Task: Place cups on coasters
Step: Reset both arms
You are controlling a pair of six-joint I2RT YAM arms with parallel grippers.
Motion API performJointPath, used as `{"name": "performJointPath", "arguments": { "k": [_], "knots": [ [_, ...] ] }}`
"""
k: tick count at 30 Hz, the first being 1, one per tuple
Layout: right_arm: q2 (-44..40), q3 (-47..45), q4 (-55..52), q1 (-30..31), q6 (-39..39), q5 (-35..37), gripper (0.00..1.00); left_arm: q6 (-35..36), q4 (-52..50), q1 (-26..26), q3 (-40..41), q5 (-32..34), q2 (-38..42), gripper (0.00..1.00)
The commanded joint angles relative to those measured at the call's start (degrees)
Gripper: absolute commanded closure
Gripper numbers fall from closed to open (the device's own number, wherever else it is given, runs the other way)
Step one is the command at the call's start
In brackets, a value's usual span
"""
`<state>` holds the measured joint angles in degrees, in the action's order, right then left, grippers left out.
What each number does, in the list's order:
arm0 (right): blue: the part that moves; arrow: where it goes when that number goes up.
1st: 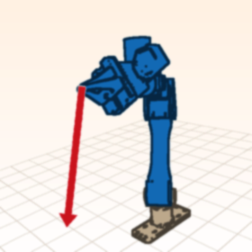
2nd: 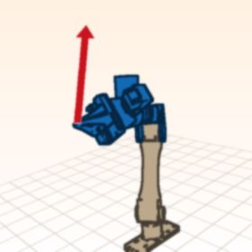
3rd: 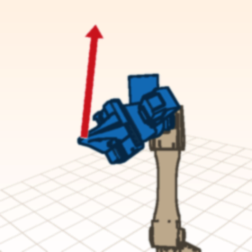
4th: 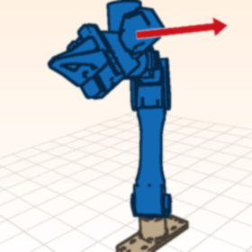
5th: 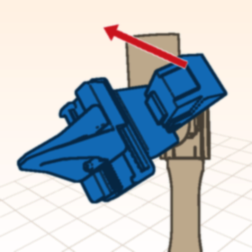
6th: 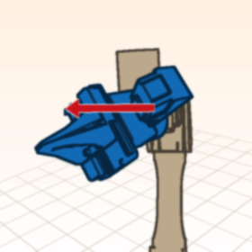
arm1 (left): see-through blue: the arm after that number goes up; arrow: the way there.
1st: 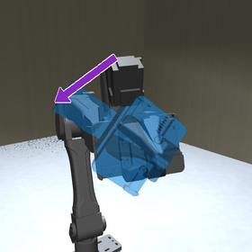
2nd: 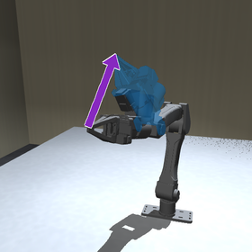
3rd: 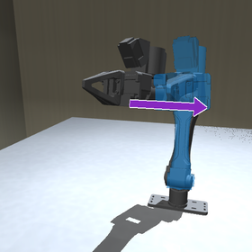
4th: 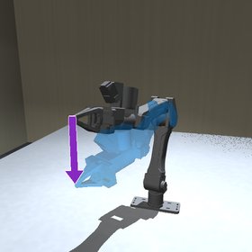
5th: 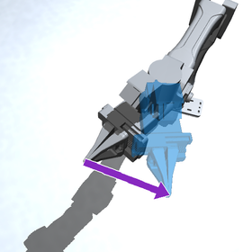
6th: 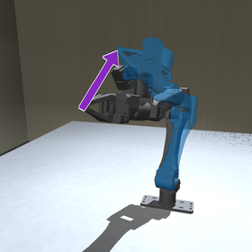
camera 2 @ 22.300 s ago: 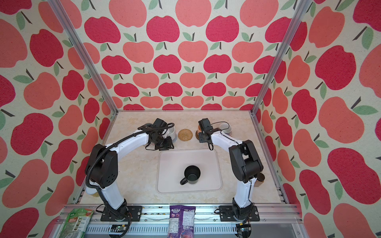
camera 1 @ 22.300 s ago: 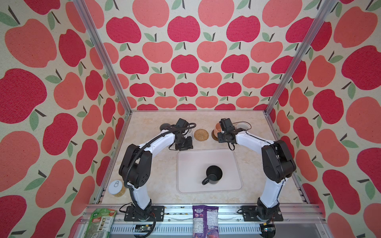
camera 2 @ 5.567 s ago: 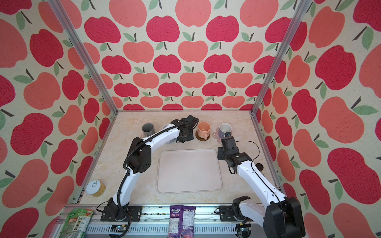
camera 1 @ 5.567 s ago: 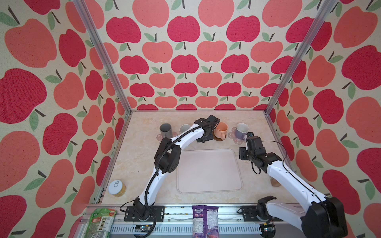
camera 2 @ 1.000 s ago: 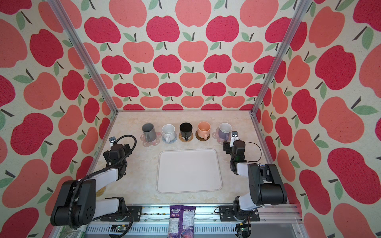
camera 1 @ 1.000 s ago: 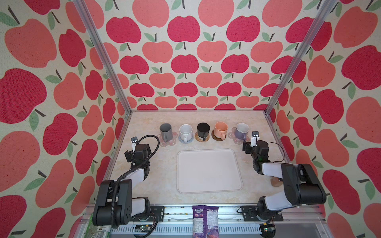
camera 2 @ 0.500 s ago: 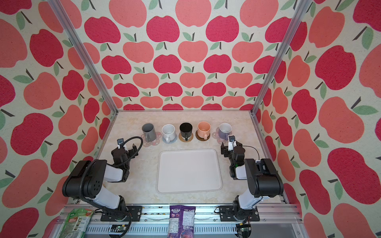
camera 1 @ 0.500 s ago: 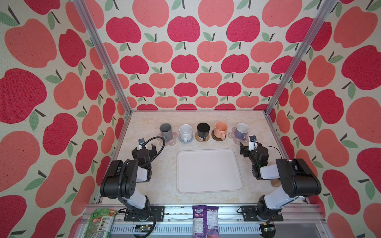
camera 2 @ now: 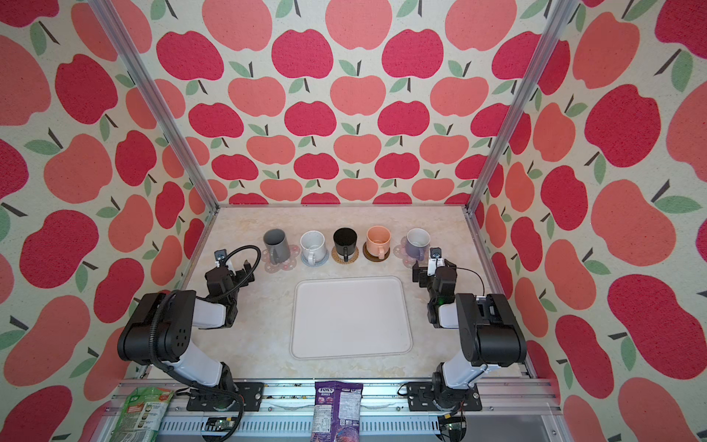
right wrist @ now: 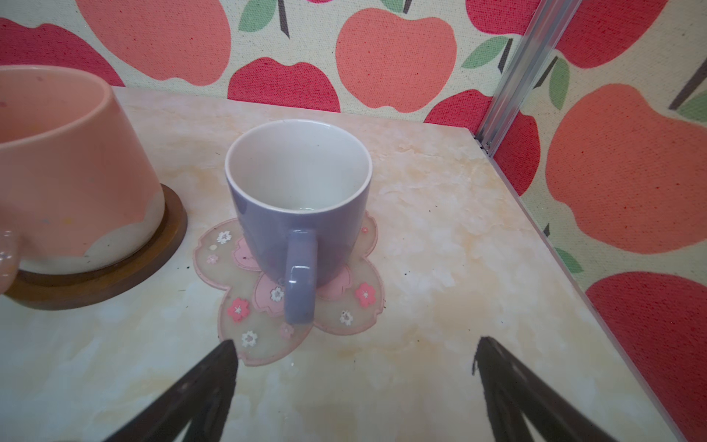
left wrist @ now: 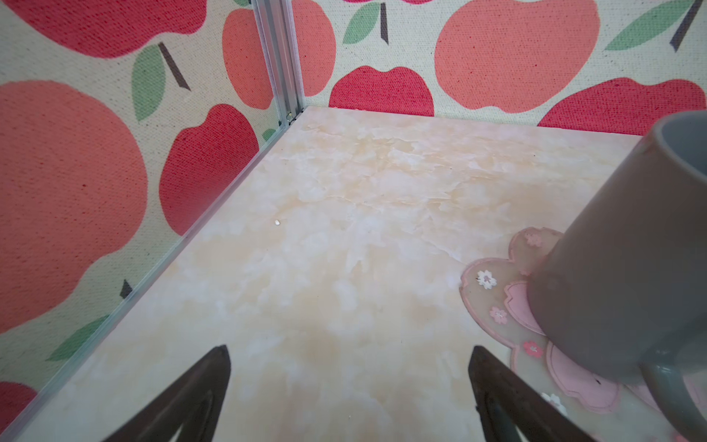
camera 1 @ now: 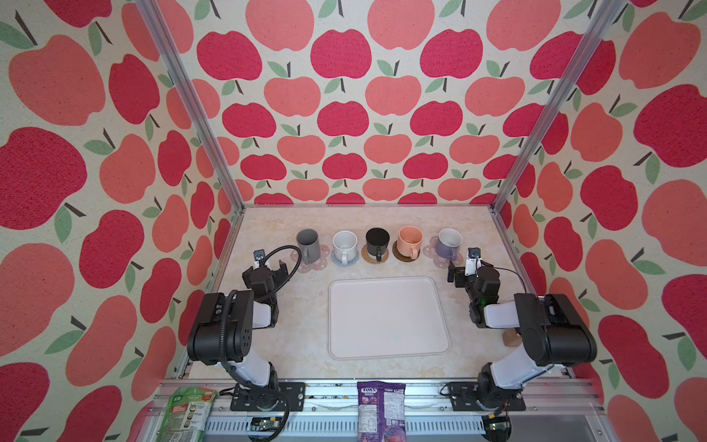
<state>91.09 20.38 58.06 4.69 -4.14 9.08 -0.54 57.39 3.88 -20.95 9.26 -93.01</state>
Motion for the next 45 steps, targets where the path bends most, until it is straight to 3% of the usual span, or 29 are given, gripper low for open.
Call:
{"name": "performJointPath", "arguments": {
  "k": [1,45],
  "knots": [
    [0.1,-0.8,1.6,-0.2,2.7,5.6,0.01,-1.0,-1.2,0.2,-0.4,-1.5,0.6,0.01],
    [0.2,-0.7,1.7,0.1,2.6,7.0,0.01,-0.7,-1.0,0.0,-0.5,-1.3,0.6,0.01]
  ]
}}
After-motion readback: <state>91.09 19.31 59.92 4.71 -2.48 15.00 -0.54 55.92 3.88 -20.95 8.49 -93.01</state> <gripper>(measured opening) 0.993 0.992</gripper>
